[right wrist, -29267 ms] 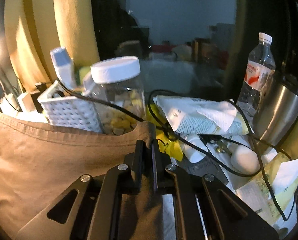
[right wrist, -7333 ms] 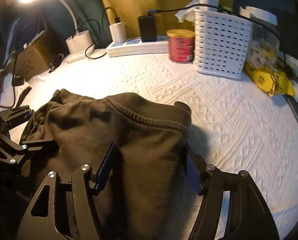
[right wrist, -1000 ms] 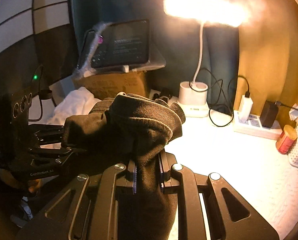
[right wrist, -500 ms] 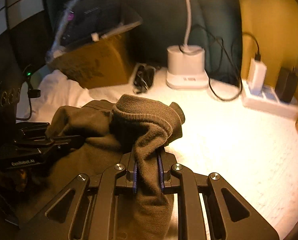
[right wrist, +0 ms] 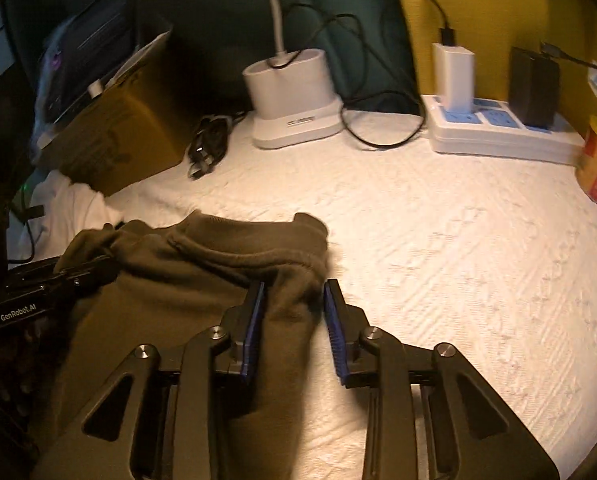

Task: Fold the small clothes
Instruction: 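Lower the folded brown shirt onto the bed and open both tools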

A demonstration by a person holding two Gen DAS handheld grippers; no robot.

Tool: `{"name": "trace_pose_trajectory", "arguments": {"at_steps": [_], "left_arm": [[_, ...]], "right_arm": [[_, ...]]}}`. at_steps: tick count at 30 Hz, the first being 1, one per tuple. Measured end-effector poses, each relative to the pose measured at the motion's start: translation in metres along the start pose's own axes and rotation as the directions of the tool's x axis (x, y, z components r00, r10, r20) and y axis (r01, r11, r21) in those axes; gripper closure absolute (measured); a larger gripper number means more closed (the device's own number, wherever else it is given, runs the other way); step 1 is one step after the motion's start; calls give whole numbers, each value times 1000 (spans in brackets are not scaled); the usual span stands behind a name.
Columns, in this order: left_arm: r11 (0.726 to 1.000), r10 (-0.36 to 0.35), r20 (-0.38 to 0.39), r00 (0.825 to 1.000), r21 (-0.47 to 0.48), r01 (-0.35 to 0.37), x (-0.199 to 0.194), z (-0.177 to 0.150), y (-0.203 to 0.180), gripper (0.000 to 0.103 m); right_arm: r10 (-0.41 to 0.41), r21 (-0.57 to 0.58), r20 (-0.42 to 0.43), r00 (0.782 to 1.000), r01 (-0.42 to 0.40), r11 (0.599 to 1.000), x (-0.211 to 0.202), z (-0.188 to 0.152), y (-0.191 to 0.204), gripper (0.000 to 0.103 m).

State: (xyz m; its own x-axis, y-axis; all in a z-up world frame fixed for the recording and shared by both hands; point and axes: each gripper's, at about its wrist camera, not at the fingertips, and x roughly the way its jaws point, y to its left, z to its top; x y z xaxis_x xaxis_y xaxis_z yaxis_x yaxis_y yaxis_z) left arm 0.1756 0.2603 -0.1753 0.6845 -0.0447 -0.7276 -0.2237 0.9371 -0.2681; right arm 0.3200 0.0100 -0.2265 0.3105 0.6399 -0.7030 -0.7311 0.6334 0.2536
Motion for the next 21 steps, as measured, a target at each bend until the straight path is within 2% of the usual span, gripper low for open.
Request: {"name": "trace_pose_trajectory", "arguments": {"at_steps": [2,4,8,13,14,16,21], "left_arm": [[1000,17,18,1000,-6,-17,-2,3,3,79],[999,35,27,999,-4,-35,-3,6,5,79],[998,56,25,998,24,-56,-2,8,3,79],[999,29,44,999,-34,-28,-13,11,13,79],[998,42,55,998,-41,-40,-18,12,16,78],[998,46,73,996,-50,-43,-28,12,22,78],[999,40,102,994,-4,-39,-48,7,17,78]], "right_arm": [[-17,19,16,1000,17,1000,-2,2,-4,65],[-31,40,26,999,30,999,-4,4,-10,57],[-46,46,34,998,44,998,-5,6,-12,57],[-83,32,43,996,82,996,-7,6,-12,55],[-96,34,47,994,95,995,-9,6,-14,53],[-120,43,47,992,118,992,-11,5,-18,42],[-137,50,48,989,134,990,-18,1,-19,42]]}}
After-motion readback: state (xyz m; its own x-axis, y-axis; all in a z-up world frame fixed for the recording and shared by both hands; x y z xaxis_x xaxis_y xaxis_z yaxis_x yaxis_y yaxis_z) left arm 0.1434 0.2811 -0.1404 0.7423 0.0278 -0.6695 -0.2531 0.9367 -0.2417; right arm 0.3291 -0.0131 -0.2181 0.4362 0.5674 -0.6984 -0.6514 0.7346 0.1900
